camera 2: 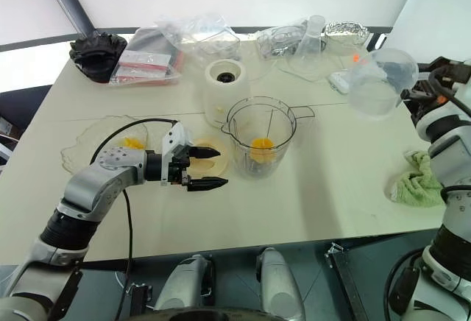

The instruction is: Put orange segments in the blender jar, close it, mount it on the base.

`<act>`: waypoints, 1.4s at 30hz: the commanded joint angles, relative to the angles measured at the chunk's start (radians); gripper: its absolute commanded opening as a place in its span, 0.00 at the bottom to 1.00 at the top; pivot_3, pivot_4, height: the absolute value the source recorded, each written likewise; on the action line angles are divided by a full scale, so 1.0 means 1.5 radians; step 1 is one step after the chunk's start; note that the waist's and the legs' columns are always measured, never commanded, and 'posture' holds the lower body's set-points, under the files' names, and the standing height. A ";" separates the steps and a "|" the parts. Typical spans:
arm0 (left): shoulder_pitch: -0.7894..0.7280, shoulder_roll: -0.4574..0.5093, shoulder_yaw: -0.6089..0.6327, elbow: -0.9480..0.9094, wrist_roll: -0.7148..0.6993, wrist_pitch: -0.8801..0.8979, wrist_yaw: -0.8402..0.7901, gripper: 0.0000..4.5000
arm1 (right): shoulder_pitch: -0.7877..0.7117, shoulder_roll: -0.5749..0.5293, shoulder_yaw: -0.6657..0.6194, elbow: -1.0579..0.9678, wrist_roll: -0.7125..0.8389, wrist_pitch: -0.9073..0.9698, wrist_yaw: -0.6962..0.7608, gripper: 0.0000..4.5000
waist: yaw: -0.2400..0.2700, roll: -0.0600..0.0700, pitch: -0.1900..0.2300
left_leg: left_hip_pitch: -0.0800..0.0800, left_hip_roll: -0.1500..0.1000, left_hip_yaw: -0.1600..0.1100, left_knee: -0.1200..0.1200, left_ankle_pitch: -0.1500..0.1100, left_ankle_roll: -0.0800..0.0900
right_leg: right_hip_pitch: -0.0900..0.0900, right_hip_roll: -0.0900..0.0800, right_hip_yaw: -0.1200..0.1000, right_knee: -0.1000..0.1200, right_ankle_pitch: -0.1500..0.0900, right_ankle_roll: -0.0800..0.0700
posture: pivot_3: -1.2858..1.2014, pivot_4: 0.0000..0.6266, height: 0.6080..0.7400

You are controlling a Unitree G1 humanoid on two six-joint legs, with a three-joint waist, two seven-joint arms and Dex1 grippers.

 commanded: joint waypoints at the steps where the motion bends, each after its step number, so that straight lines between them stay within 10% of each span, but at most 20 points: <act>1: -0.008 -0.006 0.006 -0.007 0.002 -0.014 0.006 1.00 | -0.037 -0.030 0.005 -0.072 0.034 0.017 0.014 0.01 | 0.000 0.000 0.000 | 0.000 0.000 0.000 0.000 0.000 0.000 | 0.000 0.000 0.000 0.000 0.000 0.000 | 0.52 0.24 1.00; 42: 0.005 -0.016 -0.002 -0.015 0.015 -0.036 0.018 1.00 | 0.013 -0.161 0.219 -0.172 -0.205 -0.078 0.227 0.01 | 0.016 -0.001 0.000 | 0.000 0.000 0.001 -0.007 0.000 0.000 | -0.001 0.000 0.000 -0.006 0.001 -0.002 | 0.52 0.24 1.00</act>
